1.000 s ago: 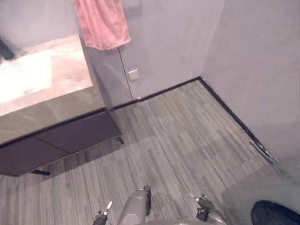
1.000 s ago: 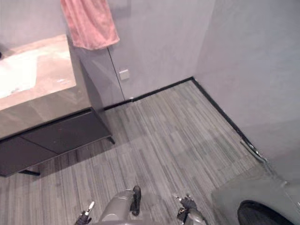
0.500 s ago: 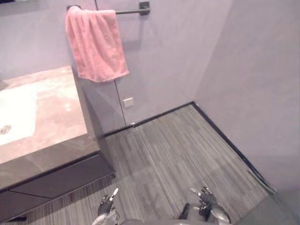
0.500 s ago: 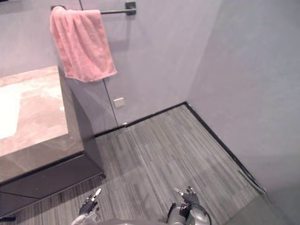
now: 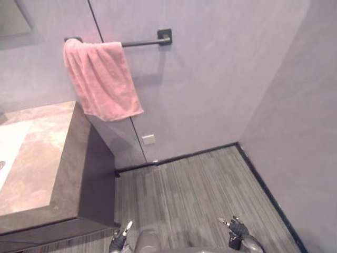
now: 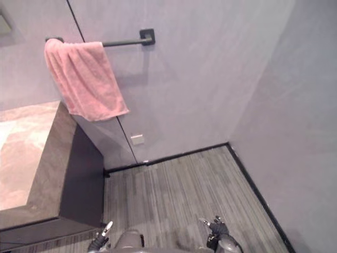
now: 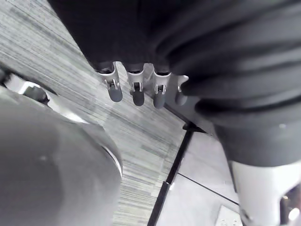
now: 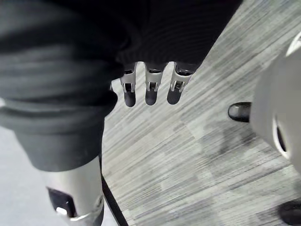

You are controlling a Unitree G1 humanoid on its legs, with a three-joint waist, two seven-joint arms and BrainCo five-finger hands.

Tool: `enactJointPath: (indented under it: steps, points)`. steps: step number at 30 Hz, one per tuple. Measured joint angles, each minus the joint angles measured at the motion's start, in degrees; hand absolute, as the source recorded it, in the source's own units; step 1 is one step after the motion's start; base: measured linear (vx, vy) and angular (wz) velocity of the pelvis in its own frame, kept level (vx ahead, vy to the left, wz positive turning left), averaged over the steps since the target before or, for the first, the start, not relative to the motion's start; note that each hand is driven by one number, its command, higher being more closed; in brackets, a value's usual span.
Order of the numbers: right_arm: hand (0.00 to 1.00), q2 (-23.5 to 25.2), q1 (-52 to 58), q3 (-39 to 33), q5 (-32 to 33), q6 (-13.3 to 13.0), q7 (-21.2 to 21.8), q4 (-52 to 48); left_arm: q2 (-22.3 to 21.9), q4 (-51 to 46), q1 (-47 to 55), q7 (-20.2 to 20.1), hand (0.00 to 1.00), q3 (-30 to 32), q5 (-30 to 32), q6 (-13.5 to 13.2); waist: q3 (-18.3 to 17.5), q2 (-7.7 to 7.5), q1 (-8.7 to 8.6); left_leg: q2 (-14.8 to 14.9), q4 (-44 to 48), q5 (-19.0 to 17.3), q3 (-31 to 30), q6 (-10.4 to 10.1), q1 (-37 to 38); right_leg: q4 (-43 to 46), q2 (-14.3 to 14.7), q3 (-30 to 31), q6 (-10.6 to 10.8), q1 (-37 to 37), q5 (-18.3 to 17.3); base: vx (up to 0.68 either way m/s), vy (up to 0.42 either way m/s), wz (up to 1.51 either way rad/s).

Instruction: Organize washtable

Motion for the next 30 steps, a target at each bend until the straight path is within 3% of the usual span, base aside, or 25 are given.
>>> enactJointPath:
  steps: [1, 2, 3, 4, 5, 7, 10, 12, 13, 14, 15, 16, 17, 18, 20, 22, 23, 24, 25, 28, 30]
  points:
    - [0.0, 0.0, 0.0, 0.0, 0.1, 0.0, -0.2, -0.1, 0.1, -0.1, -0.1, 0.0, 0.0, -0.2, -0.1, -0.1, 0.0, -0.07, 0.0, 0.0, -5.1, 0.1, 2.5, 0.0, -0.4, -0.8, 0.0, -0.8, 0.4, 1.1, 0.0, 0.45, 0.051, 0.64]
    - [0.0, -0.6, 0.0, 0.0, 0.7, -0.2, -0.3, -0.4, 0.4, -0.1, -0.1, 0.0, 0.0, -1.7, -0.1, -0.1, 0.1, 0.36, -0.09, -0.9, -19.9, 2.5, 8.5, 0.2, -0.5, -1.6, 0.2, -2.8, 2.1, 2.8, -0.8, 0.41, 0.108, 0.59]
    - [0.0, -0.9, 0.0, -0.1, 0.9, -0.3, -0.3, -0.7, 0.4, 0.0, -0.1, 0.0, 0.0, -2.2, -0.1, -0.2, 0.2, 1.05, -0.13, -1.3, -25.2, 5.9, 10.3, 1.4, -0.6, -1.5, 0.7, -3.2, 2.9, 3.3, -1.4, 0.42, 0.153, 0.76]
    - [0.0, -0.9, -0.3, -0.2, 1.3, -0.2, -0.5, -0.5, 0.8, 0.2, -0.6, -0.1, 0.0, -2.6, -0.4, -0.3, 0.2, 0.05, 0.02, -2.8, -26.6, 5.9, 11.1, 3.4, -0.2, -1.4, 0.0, -3.6, 4.4, 3.6, -2.5, 0.4, 0.15, 0.68]
    - [0.0, -0.3, -0.8, 0.0, 1.8, -0.3, -0.5, -0.6, 1.7, 0.0, -0.6, 0.0, 0.0, -2.8, -0.4, -0.7, 0.5, -2.25, 0.1, -5.4, -29.4, 6.0, 11.0, 3.5, 0.4, -2.6, -1.1, -2.8, 4.1, 3.8, -2.3, 0.32, 0.107, 0.64]
    - [0.0, 0.4, -2.6, 0.0, 1.8, -0.5, -0.6, -0.4, 3.5, 0.3, -0.9, 0.0, 0.0, -2.9, -0.2, -0.7, 0.7, -4.19, 0.32, -7.7, -29.5, 5.3, 10.6, 3.8, 0.2, -5.1, -2.0, -0.9, 3.9, 4.9, -1.9, 0.37, 0.089, 0.43]
    - [0.0, 0.0, -4.5, -0.1, 1.7, -1.3, -0.3, -0.3, 3.8, 2.2, -0.3, 0.1, 0.0, -3.0, 1.0, -0.5, 1.0, -3.22, 1.9, -7.9, -27.1, 1.1, 10.5, 3.8, 2.4, -2.2, -3.0, 1.5, 4.7, 6.5, -0.5, 0.26, 0.092, 0.0]
    - [0.0, -0.2, -4.2, 0.0, 1.7, -1.6, -0.3, 0.0, 3.4, 1.7, 0.3, 0.5, 0.0, -4.6, 2.0, -0.3, 0.9, -1.85, 2.3, -8.1, -27.8, -1.5, 10.1, 2.9, 5.2, 10.3, -5.3, 4.0, 5.1, 2.6, -0.3, 0.18, 0.101, -0.06]
    - [0.0, -0.3, -4.1, 0.0, 1.7, -1.7, -0.3, -0.1, 3.7, 0.4, 0.7, 0.9, 0.0, -6.6, 2.0, -0.3, 0.8, -1.59, 2.0, -8.6, -28.3, -2.0, 9.9, 3.1, 6.3, 19.5, -7.3, 5.4, 6.8, -1.3, 1.3, 0.15, 0.087, 0.28]
    - [0.0, -0.3, -3.6, 0.8, 1.7, -1.6, -0.4, -0.1, 4.0, -4.4, 2.0, 1.5, 0.0, -10.3, 2.0, -0.1, 1.0, -1.44, 1.02, -9.5, -28.6, -2.8, 9.0, 3.3, 7.7, 30.9, -9.4, 8.4, 6.3, -6.1, 5.1, 0.27, 0.077, 0.46]
    - [0.0, -0.3, -3.1, 1.7, 1.7, -1.5, -0.5, -0.2, 4.1, -10.5, 3.2, 1.7, 0.0, -12.7, 2.0, 0.0, 1.2, -1.12, 0.44, -10.0, -28.9, -3.5, 8.5, 3.4, 9.3, 39.4, -9.8, 11.0, 5.0, -10.2, 4.9, 0.27, 0.054, 0.41]
    - [0.0, -0.3, -3.1, 2.7, 1.8, -1.5, -0.6, -0.4, 4.0, -13.9, 4.0, 1.9, 0.0, -13.3, 2.0, 0.0, 1.2, -1.24, 0.21, -10.0, -29.6, -3.6, 8.4, 3.4, 10.5, 41.6, -9.8, 11.7, 4.1, -11.8, 4.1, 0.3, 0.017, 0.22]
    - [0.0, -0.2, -2.2, 5.4, 1.8, -1.3, -1.0, -3.8, 3.4, -22.3, 6.1, 2.5, 0.0, -14.7, 2.0, 0.0, 1.5, -0.19, -0.19, -10.1, -32.1, -3.4, 8.0, 3.2, 13.6, 41.7, -9.0, 11.0, 2.5, -14.5, 0.9, 0.23, -0.004, 0.06]
    - [0.0, 0.0, -1.0, 6.9, 1.8, -1.3, -1.3, -8.1, 3.0, -27.4, 6.6, 2.5, 0.0, -15.6, 2.1, 0.0, 1.4, -0.21, -0.2, -10.0, -33.4, -3.3, 7.5, 2.9, 15.0, 39.1, -8.2, 10.2, 2.1, -15.8, -0.8, 0.23, -0.018, 0.11]
    - [0.0, 0.6, 1.4, 8.6, 2.3, -1.9, -1.5, -17.3, 2.2, -35.3, 6.9, 2.5, 0.0, -16.9, 2.2, -0.7, 1.4, 0.17, -0.49, -9.6, -34.2, -3.3, 6.3, 2.6, 15.8, 28.8, -6.5, 9.5, 1.6, -17.4, -2.2, 0.22, -0.102, 0.34]
    - [0.0, 0.7, 2.7, 11.0, 2.3, -2.4, -1.5, -25.2, 1.0, -41.3, 6.9, 2.9, 0.0, -17.7, 3.4, -1.0, 1.3, 0.08, -0.43, -8.8, -34.2, -3.8, 5.1, 0.9, 16.1, 15.3, -4.6, 10.5, 2.3, -17.8, -1.3, 0.22, -0.188, 0.42]
    - [0.0, 0.8, 3.5, 13.5, 2.2, -2.8, -1.5, -30.4, 0.5, -44.7, 7.4, 3.8, 0.0, -17.8, 4.4, -1.0, 0.8, -0.85, -0.44, -8.8, -34.1, -4.3, 4.3, -0.2, 15.9, 6.8, -3.3, 12.5, 2.0, -17.6, 2.5, 0.19, -0.204, 0.35]
    - [0.0, 0.8, 3.8, 14.6, 2.1, -3.0, -1.5, -32.6, 0.4, -46.3, 7.4, 4.1, 0.0, -17.8, 4.9, -1.0, 0.6, -1.6, -0.56, -9.1, -34.0, -4.8, 3.6, -0.9, 15.9, 4.3, -3.2, 13.3, 1.4, -17.5, 4.8, 0.28, -0.286, 0.62]
    - [0.0, 0.9, 4.3, 16.9, 2.1, -3.3, -1.2, -36.3, 0.0, -47.9, 7.6, 4.9, 0.0, -17.8, 6.3, -0.9, 0.3, -1.87, -0.84, -8.4, -33.4, -5.6, 1.1, -2.3, 16.3, 4.3, -2.6, 13.3, 1.9, -16.4, 8.2, 0.34, -0.278, 0.61]
    - [0.0, -0.1, 5.3, 20.5, 1.7, -4.8, -0.4, -47.5, -2.2, -57.9, 9.3, 6.4, 0.0, -20.0, 10.5, -0.7, 0.2, 0.43, -0.2, -5.4, -33.7, -4.5, -2.8, -4.6, 15.5, 6.1, -0.7, 8.1, -0.5, -15.9, 4.7, 0.39, -0.32, 0.64]
    - [0.0, -0.4, 5.7, 22.6, 1.6, -5.3, 0.5, -52.7, -2.6, -64.0, 9.2, 6.9, 0.0, -20.1, 13.3, -0.8, 0.3, 0.43, -0.24, -4.5, -33.0, -4.2, -4.8, -5.1, 15.0, 8.2, -0.3, 5.4, -1.6, -15.2, 2.5, 0.24, -0.236, 0.69]
